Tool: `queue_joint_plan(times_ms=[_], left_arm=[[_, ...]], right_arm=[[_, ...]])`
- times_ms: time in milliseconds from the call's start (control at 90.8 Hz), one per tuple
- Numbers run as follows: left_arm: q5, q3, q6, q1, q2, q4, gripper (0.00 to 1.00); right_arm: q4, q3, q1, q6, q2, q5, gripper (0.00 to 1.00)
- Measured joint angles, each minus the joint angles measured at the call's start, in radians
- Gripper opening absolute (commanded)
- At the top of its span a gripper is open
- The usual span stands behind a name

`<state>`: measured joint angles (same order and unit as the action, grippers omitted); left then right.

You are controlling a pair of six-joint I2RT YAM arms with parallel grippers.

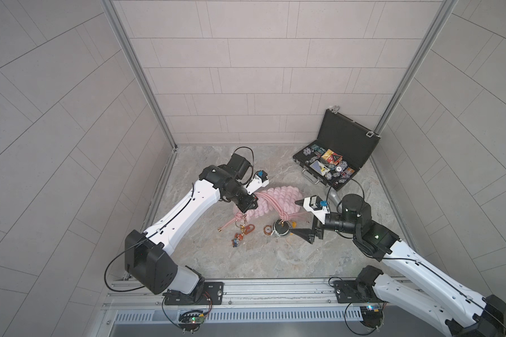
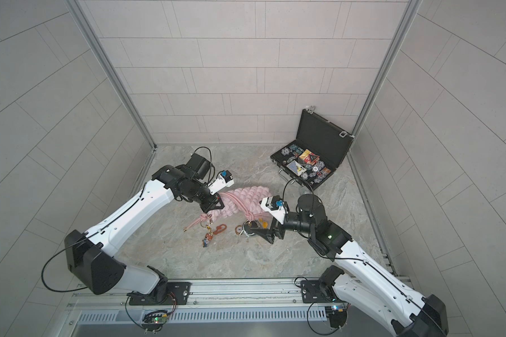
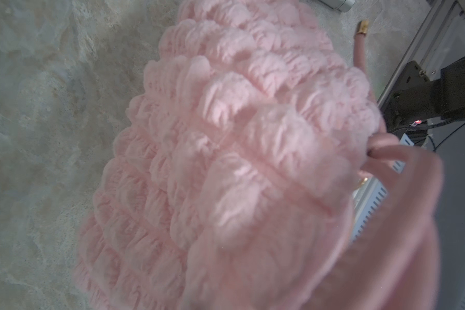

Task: Remove the decoration from the bag
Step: Pick up the bag from the center of the board.

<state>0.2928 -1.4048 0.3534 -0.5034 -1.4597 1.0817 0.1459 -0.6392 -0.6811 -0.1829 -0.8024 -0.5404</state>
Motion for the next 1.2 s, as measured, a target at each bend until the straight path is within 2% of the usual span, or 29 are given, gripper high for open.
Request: queue_joint_plan(times_ms=[121, 396, 627, 704, 804, 947, 1090, 1200], left_arm=[[0.055, -0.003, -0.022, 0.024, 0.0, 0.019, 0.0], [0.128, -0.005, -0.029, 0.032, 0.0, 0.039, 0.0], [0.169, -0.005, -0.023, 0.032, 0.002, 0.052, 0.0], [0.182, -0.005, -0.018, 0.033, 0.002, 0.053, 0.0], [0.2, -0.005, -0.008, 0.037, 0.002, 0.055, 0.0], [0.229, -0.005, 0.012, 0.039, 0.002, 0.059, 0.0], [0.251, -0.005, 0.033, 0.05, 0.003, 0.069, 0.0], [0.265, -0.005, 0.04, 0.056, 0.004, 0.072, 0.0]], right_arm=[[-0.032, 0.055, -0.056, -0.093, -0.024, 0.11, 1.0], [-0.11, 0.087, -0.059, -0.238, -0.172, 0.319, 1.0], [-0.23, 0.086, -0.043, -0.252, -0.229, 0.377, 1.0], [-0.235, 0.085, -0.022, -0.263, -0.233, 0.375, 0.97], [-0.225, 0.076, 0.003, -0.288, -0.243, 0.359, 0.89], [-0.214, 0.043, 0.009, -0.322, -0.279, 0.314, 0.61], [-0.199, 0.024, 0.01, -0.315, -0.283, 0.275, 0.49], [-0.192, 0.008, 0.01, -0.316, -0.282, 0.263, 0.34]])
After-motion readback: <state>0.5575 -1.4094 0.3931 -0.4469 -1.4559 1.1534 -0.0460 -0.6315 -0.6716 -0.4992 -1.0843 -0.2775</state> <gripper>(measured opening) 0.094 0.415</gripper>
